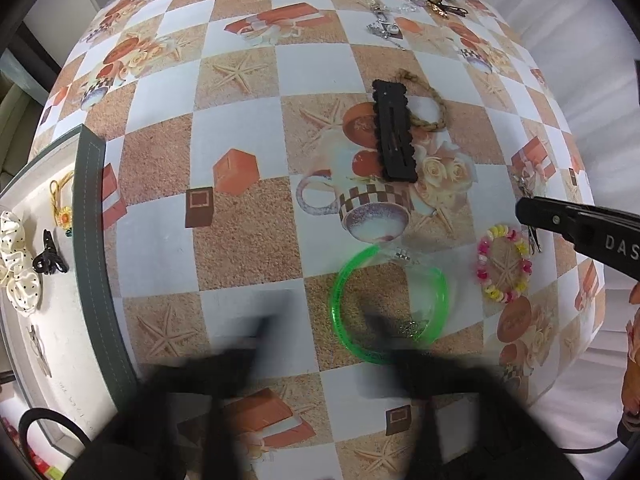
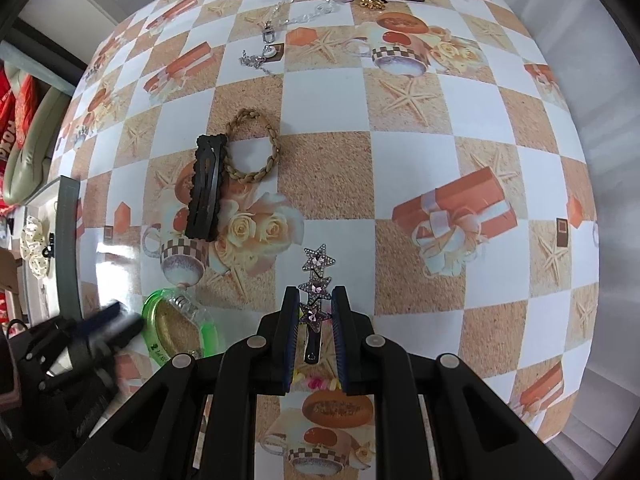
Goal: Organize jewelry
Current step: 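Grasp the green bangle with left tool while right grasps the star hairpin, then carry bangle with left tool and hairpin with right tool into the white tray, release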
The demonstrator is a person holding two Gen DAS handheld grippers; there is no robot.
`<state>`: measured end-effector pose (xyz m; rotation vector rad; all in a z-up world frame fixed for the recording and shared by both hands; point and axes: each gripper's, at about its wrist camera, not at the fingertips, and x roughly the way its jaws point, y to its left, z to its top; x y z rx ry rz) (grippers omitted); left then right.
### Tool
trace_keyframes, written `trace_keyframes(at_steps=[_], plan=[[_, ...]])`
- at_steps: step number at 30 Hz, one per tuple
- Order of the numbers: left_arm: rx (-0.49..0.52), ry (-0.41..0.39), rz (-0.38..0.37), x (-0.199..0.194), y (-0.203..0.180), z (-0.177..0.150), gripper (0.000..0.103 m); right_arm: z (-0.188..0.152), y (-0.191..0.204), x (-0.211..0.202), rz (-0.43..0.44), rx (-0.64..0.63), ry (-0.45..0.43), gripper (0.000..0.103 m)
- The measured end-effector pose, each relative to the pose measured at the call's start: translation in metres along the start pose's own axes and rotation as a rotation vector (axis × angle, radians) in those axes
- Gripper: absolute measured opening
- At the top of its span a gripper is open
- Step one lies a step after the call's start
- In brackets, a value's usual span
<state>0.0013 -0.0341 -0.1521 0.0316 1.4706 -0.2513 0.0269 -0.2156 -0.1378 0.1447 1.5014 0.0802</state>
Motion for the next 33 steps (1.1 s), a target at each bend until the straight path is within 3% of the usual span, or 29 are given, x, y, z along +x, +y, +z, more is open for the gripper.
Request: trace_keyframes(at_steps=[2, 9, 12, 14, 16, 17, 18, 19, 33], plan=[[0.007, -0.043, 0.018, -0.010, 0.004, -0.002, 0.103, 0.000, -0.002, -0.001, 0.008, 0.005, -0.003, 0.018], [0.069, -0.001, 0.067, 0.012, -0.004, 0.006, 0.100, -0.008, -0.010, -0.009, 0.030, 0.022, -0.012, 0.018], [0.111, 0.048, 0.053, 0.027, -0.008, 0.008, 0.077, -0.007, -0.009, -0.009, 0.034, 0.024, -0.014, 0.018], [0.153, 0.030, 0.059, 0.027, -0.015, 0.008, 0.073, -0.008, -0.008, -0.009, 0.033, 0.024, -0.016, 0.018], [0.175, 0.015, 0.065, 0.026, -0.022, 0.012, 0.057, -0.008, -0.008, -0.009, 0.034, 0.027, -0.015, 0.018], [0.179, 0.008, 0.065, 0.025, -0.023, 0.013, 0.043, -0.009, -0.008, -0.009, 0.034, 0.029, -0.014, 0.018], [0.178, 0.002, 0.058, 0.023, -0.022, 0.014, 0.020, -0.010, -0.009, -0.010, 0.035, 0.033, -0.013, 0.018], [0.174, 0.007, 0.031, 0.023, -0.021, 0.016, 0.012, -0.011, -0.010, -0.010, 0.035, 0.034, -0.012, 0.018], [0.082, -0.046, -0.073, -0.012, -0.008, 0.012, 0.010, -0.009, -0.004, -0.025, 0.055, 0.038, -0.028, 0.018]])
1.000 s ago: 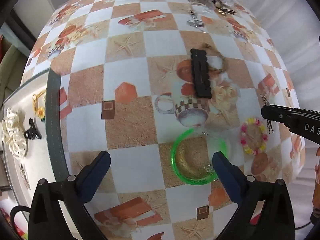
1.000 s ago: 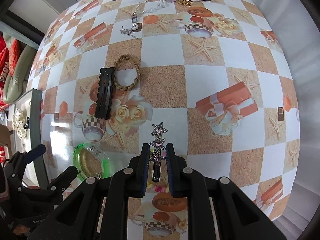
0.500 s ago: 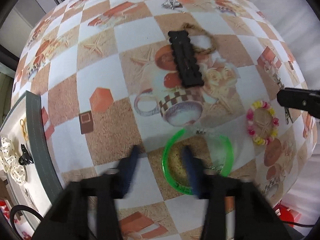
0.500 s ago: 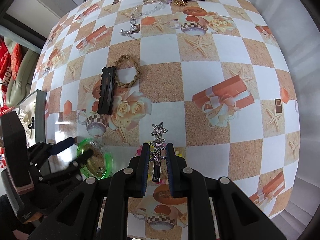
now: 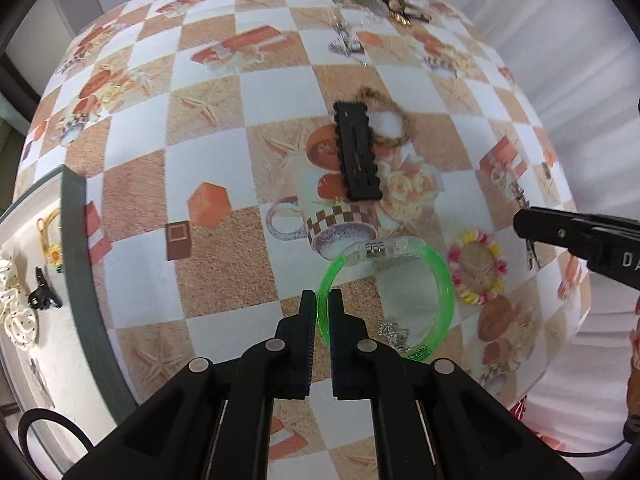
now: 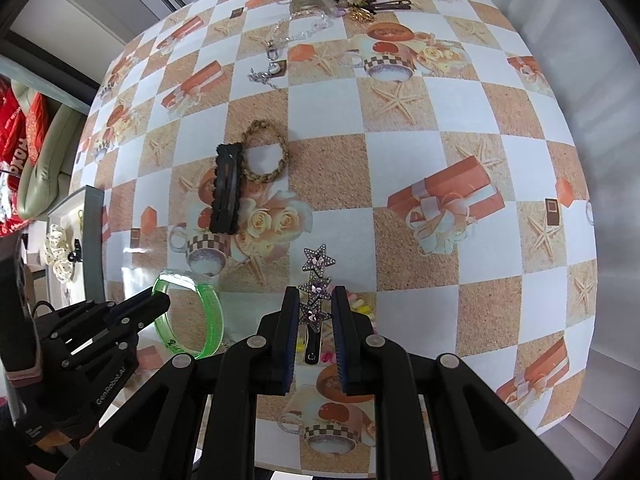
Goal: Organize jewelry
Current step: 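Carry bangle with left tool and hairpin with right tool into the white tray, release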
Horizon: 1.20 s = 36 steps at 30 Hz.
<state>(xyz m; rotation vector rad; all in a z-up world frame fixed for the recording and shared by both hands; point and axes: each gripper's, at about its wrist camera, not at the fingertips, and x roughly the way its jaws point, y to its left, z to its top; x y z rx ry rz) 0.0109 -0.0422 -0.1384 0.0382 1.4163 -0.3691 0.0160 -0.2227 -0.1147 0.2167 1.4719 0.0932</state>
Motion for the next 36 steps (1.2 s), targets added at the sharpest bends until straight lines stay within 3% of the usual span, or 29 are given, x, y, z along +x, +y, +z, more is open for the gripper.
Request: trace_keyframes(at_steps=[8, 14, 28, 36], plan=[[-0.044, -0.062, 0.006, -0.032, 0.018, -0.008, 0.010, 0.006, 0.026, -0.014, 0.022, -0.051, -0.015, 0.018], [-0.117, -0.110, 0.020, -0.056, 0.050, -0.019, 0.010, 0.014, 0.066, -0.021, 0.055, -0.127, -0.021, 0.018], [-0.371, -0.187, 0.100, -0.094, 0.157, -0.076, 0.010, 0.023, 0.214, -0.011, 0.154, -0.395, 0.019, 0.018], [-0.503, -0.194, 0.155, -0.095, 0.219, -0.109, 0.010, 0.022, 0.305, 0.015, 0.172, -0.559, 0.041, 0.018]])
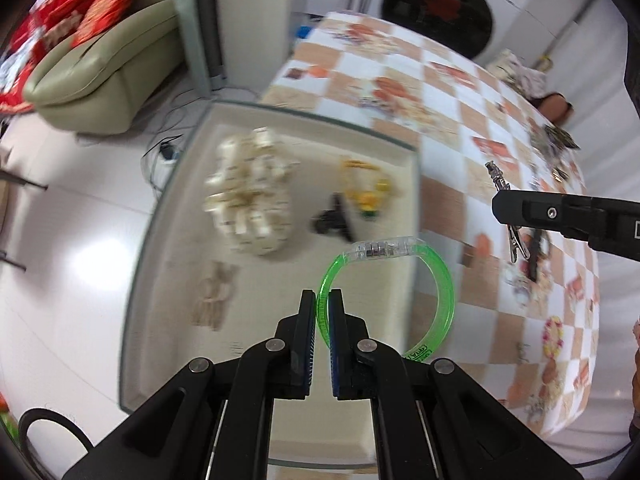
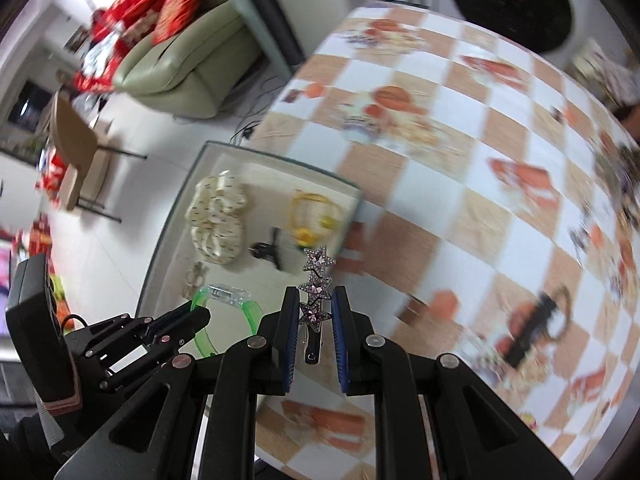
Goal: Organize jewelry
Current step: 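Carry bangle with left tool and hairpin with right tool into the white tray, release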
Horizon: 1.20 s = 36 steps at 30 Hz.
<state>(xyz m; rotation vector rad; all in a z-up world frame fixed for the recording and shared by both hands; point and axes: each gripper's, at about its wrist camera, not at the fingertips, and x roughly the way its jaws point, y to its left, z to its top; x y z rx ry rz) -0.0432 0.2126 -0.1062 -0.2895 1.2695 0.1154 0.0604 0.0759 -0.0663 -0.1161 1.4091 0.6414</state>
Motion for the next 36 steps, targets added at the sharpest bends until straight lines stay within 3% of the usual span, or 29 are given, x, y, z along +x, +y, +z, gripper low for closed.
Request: trace_keyframes(at_steps=[5, 11, 23, 31, 34, 36], plan=[[-0.051, 0.005, 0.029, 0.015, 0.030, 0.002, 0.010, 0.016, 0.025, 0.030, 0.007, -0.050, 0.036, 0.018], [-0.083, 0.020, 0.061, 0.035, 0.050, 0.008, 0.010, 0.042, 0.034, 0.055, 0.061, -0.002, 0.051, 0.018], [-0.066, 0.045, 0.120, 0.060, 0.051, 0.010, 0.010, 0.057, 0.030, 0.111, 0.068, 0.054, 0.135, 0.018], [-0.031, 0.058, 0.164, 0.063, 0.042, 0.011, 0.010, 0.059, 0.026, 0.125, 0.055, 0.054, 0.151, 0.018], [-0.022, 0.061, 0.174, 0.062, 0.040, 0.012, 0.010, 0.060, 0.025, 0.127, 0.061, 0.055, 0.160, 0.026], [-0.018, 0.063, 0.180, 0.061, 0.039, 0.012, 0.010, 0.060, 0.024, 0.124, 0.068, 0.057, 0.152, 0.042]])
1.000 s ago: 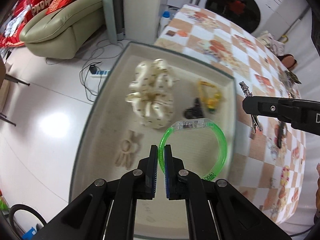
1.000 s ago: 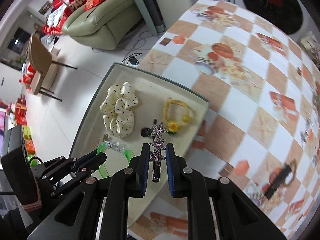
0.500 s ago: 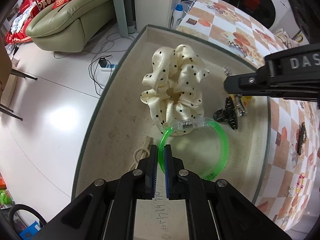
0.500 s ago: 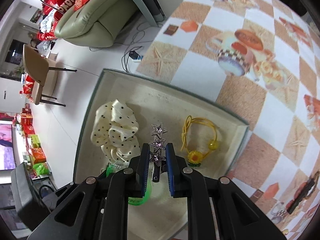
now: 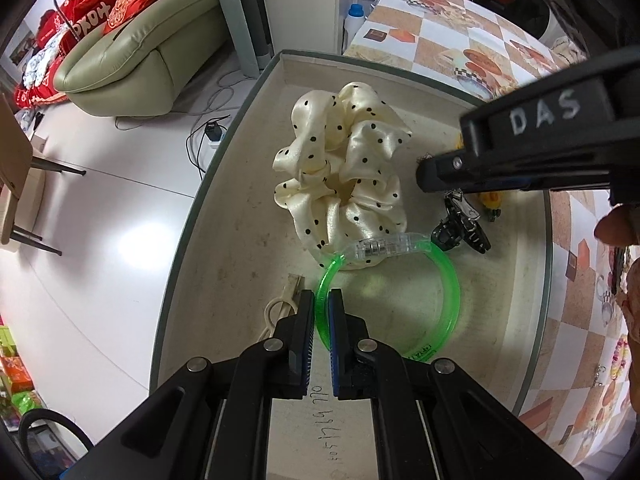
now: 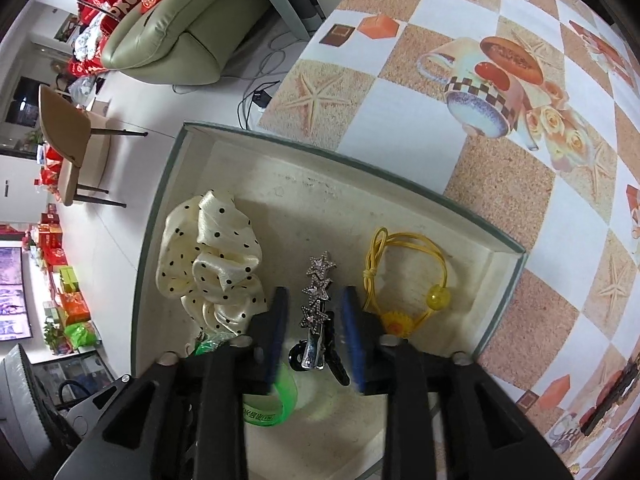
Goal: Organize jewelry
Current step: 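Carry bangle with left tool and hairpin with right tool into the white tray, release, then move both open tools back over the table toward the remaining jewelry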
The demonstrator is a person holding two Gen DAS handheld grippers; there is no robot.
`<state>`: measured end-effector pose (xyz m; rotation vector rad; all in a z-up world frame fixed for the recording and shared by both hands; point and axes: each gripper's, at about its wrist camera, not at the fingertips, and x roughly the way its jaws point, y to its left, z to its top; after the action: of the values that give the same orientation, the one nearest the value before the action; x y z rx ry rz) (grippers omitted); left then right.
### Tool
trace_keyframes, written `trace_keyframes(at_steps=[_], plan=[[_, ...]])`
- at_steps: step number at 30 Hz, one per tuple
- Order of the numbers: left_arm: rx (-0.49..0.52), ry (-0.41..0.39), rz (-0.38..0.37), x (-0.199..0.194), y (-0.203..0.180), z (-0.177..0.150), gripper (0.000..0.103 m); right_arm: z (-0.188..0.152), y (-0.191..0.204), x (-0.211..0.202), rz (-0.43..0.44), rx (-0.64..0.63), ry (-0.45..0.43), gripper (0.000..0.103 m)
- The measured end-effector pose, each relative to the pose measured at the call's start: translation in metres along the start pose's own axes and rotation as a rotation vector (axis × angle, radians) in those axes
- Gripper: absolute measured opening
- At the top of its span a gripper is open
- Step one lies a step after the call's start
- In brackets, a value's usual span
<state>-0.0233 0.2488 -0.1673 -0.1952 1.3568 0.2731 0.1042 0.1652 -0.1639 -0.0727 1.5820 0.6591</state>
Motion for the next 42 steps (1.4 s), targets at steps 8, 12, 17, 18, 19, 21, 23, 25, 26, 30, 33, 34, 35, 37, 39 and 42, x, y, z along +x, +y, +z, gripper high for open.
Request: trace_keyframes(at_steps=[8, 12, 17, 18, 19, 21, 23, 25, 26, 30, 33, 34, 35, 37, 39, 42], plan=[[0.016, 0.004, 0.026, -0.006, -0.008, -0.001, 0.011, -0.006, -0.010, -0.038, 0.048, 0.027, -0.069, 0.055], [0.017, 0.011, 0.024, -0.010, -0.010, -0.003, 0.011, -0.024, -0.022, -0.062, 0.055, 0.043, -0.107, 0.057], [0.025, 0.024, 0.025, -0.013, -0.013, -0.006, 0.011, -0.050, -0.044, -0.081, 0.064, 0.095, -0.128, 0.060], [0.028, 0.026, 0.026, -0.014, -0.014, -0.006, 0.016, -0.055, -0.048, -0.084, 0.062, 0.102, -0.131, 0.061], [0.030, 0.028, 0.028, -0.014, -0.014, -0.006, 0.034, -0.062, -0.053, -0.088, 0.056, 0.112, -0.138, 0.062], [0.029, 0.002, 0.064, -0.020, -0.017, -0.008, 0.103, -0.073, -0.063, -0.096, 0.046, 0.125, -0.146, 0.063], [0.063, -0.014, 0.085, -0.026, -0.023, -0.006, 0.103, -0.087, -0.073, -0.103, 0.039, 0.144, -0.158, 0.064], [0.077, -0.014, 0.086, -0.030, -0.027, -0.004, 0.103, -0.099, -0.085, -0.111, 0.029, 0.164, -0.168, 0.067], [0.085, -0.015, 0.088, -0.032, -0.030, -0.002, 0.103, -0.105, -0.090, -0.113, 0.023, 0.175, -0.172, 0.069], [0.110, -0.029, 0.087, -0.044, -0.044, 0.000, 0.103, -0.131, -0.118, -0.125, -0.008, 0.239, -0.193, 0.081], [0.151, -0.038, 0.076, -0.053, -0.061, 0.000, 0.103, -0.154, -0.145, -0.132, -0.034, 0.308, -0.192, 0.082], [0.166, -0.041, 0.072, -0.055, -0.067, 0.000, 0.103, -0.161, -0.153, -0.133, -0.037, 0.331, -0.191, 0.082], [0.186, -0.046, 0.067, -0.059, -0.075, -0.001, 0.103, -0.165, -0.160, -0.134, -0.039, 0.346, -0.190, 0.084], [0.233, -0.063, 0.071, -0.065, -0.094, -0.002, 0.103, -0.182, -0.178, -0.140, -0.052, 0.393, -0.200, 0.097], [0.269, -0.078, 0.073, -0.071, -0.109, -0.004, 0.103, -0.195, -0.189, -0.145, -0.060, 0.421, -0.218, 0.103], [0.313, -0.090, 0.055, -0.078, -0.136, -0.005, 0.103, -0.220, -0.213, -0.152, -0.074, 0.484, -0.220, 0.103]])
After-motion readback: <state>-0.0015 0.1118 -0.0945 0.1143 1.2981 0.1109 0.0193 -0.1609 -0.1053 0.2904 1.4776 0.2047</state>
